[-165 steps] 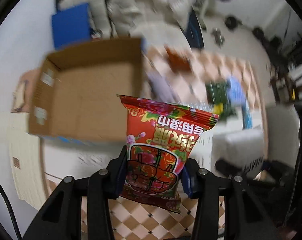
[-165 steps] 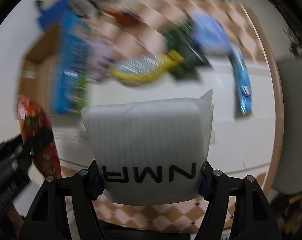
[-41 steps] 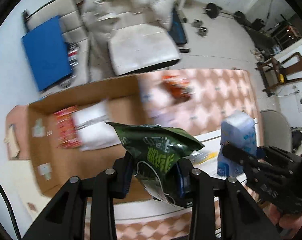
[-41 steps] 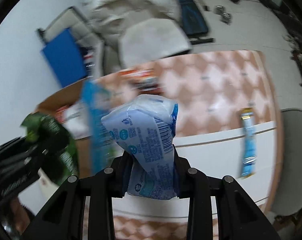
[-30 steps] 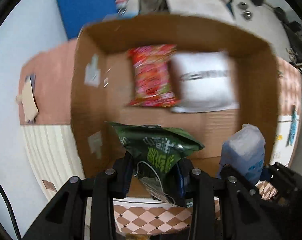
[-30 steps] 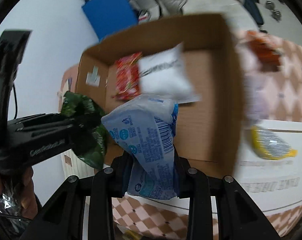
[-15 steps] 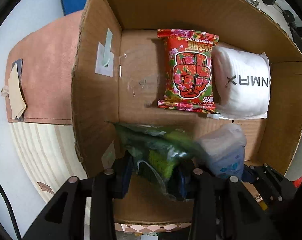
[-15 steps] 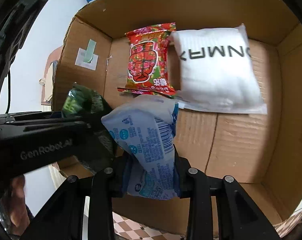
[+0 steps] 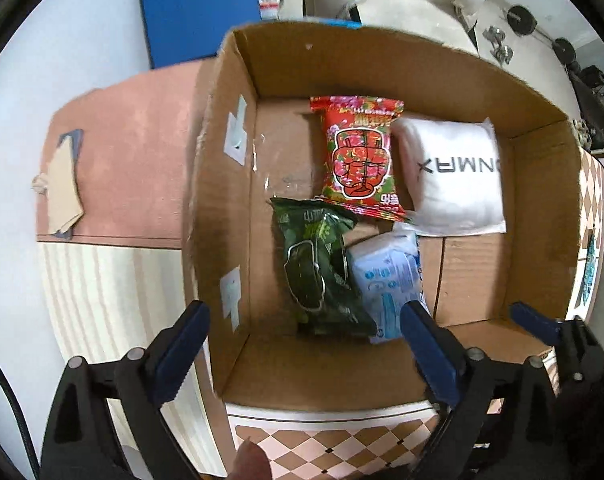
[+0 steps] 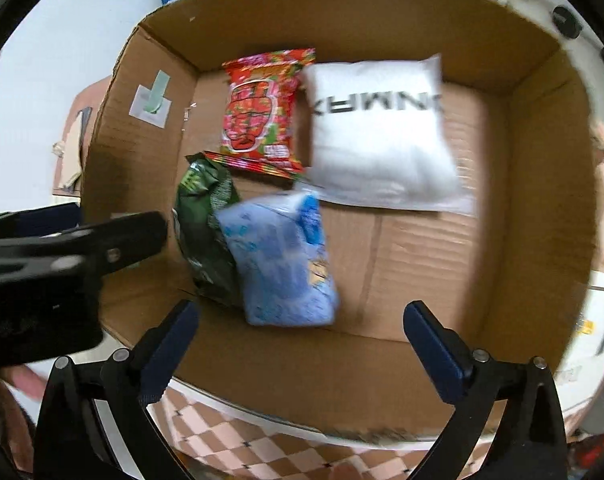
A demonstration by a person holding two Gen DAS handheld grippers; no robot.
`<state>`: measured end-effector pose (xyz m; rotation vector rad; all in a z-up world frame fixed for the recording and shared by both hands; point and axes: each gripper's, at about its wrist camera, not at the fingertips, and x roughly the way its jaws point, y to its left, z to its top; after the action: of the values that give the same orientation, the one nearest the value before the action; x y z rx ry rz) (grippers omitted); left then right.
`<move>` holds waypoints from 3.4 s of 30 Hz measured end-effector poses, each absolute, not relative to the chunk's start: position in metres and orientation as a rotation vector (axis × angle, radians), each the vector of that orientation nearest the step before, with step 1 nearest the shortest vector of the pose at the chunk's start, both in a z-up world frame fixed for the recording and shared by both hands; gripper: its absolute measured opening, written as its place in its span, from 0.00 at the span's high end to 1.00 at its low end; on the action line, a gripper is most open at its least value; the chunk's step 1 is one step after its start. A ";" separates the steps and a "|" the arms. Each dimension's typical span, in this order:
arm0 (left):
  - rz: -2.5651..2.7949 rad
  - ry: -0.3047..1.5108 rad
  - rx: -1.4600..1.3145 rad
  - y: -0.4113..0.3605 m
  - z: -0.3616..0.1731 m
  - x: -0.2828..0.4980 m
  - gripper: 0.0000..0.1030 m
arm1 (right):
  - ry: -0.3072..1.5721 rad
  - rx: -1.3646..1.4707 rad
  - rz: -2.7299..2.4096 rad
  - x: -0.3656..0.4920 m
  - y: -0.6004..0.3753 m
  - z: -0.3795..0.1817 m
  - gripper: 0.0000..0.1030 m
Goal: Organize soft objects
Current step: 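Lower both packs into the box and open both tools, then grasp the orange snack bag with the left tool while the right tool grasps the banana plush, then place both items into the box and open both tools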
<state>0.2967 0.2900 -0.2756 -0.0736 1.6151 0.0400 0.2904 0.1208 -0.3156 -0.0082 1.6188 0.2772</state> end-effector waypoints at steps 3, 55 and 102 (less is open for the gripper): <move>0.094 1.523 -0.057 0.285 -0.257 0.275 0.06 | 1.570 -0.018 0.257 0.276 0.106 -0.296 0.00; -0.088 1.330 0.865 -0.084 -0.282 0.427 0.00 | 1.582 0.605 -0.063 0.276 -0.200 -0.389 0.00; -0.153 1.607 0.246 -0.103 -0.367 0.438 0.51 | 1.649 0.606 -0.337 0.231 -0.289 -0.413 0.59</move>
<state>0.4384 -0.1031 -0.3673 0.2457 1.6074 -0.1529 0.2310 -0.2888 -0.4127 0.6064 1.6490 -0.3366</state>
